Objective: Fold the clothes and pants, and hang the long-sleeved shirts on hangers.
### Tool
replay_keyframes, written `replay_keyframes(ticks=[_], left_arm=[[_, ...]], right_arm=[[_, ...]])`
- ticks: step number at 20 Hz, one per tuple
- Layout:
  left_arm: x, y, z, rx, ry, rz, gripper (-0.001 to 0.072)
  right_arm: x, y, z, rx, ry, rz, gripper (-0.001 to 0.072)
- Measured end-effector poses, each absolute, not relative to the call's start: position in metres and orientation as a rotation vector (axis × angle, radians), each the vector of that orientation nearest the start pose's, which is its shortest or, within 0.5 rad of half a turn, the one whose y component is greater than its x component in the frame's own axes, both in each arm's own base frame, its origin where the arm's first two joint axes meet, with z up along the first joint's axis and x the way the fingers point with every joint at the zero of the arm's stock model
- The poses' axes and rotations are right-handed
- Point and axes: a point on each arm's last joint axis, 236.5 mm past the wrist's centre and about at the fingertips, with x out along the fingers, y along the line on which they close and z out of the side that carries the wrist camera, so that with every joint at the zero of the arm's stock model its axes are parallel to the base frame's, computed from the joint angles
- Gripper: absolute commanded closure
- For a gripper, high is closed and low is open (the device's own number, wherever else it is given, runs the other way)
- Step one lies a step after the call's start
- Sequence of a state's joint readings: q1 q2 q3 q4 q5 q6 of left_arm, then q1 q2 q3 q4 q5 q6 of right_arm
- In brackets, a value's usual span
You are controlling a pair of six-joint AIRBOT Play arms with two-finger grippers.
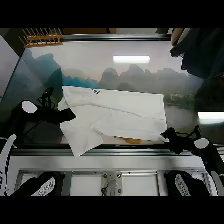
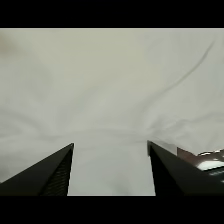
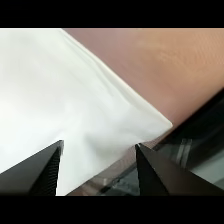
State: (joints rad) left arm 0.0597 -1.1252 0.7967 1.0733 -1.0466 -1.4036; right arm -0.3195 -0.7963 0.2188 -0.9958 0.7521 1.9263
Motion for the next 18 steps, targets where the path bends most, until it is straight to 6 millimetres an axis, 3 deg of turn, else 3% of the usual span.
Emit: replay_keyframes(ticks=[1, 2, 6, 7, 8, 13, 15, 18], left_arm=[[0.318, -0.079, -0.033, -0.402, 1.303, -0.249, 0.0221], [0.318, -0.079, -0.032, -0.401, 1.302, -0.249, 0.0222], [0.315, -0.070, -0.035, -0.393, 1.316, -0.229, 0.0219], [0.311, -0.063, -0.038, -0.400, 1.334, -0.200, 0.0176], [0.304, -0.053, -0.044, -0.406, 1.363, -0.164, 0.0084], [0.249, -0.013, -0.085, -0.507, 1.508, 0.011, 0.0078], [0.231, -0.016, -0.099, -0.567, 1.545, 0.028, 0.0079], [0.219, -0.031, -0.112, -0.629, 1.553, -0.001, 0.0079]], right_arm=[[0.232, 0.018, -0.117, 1.109, 1.146, -0.416, 0.0415], [0.235, 0.018, -0.118, 1.093, 1.134, -0.410, 0.0696], [0.237, 0.024, -0.118, 1.032, 1.137, -0.362, 0.0706], [0.237, 0.025, -0.118, 1.021, 1.139, -0.349, 0.0706], [0.237, 0.027, -0.118, 1.010, 1.145, -0.339, 0.0706], [0.235, 0.030, -0.118, 0.983, 1.158, -0.310, 0.0706], [0.235, 0.030, -0.118, 0.980, 1.159, -0.307, 0.0706], [0.235, 0.030, -0.118, 0.976, 1.160, -0.304, 0.0705]])
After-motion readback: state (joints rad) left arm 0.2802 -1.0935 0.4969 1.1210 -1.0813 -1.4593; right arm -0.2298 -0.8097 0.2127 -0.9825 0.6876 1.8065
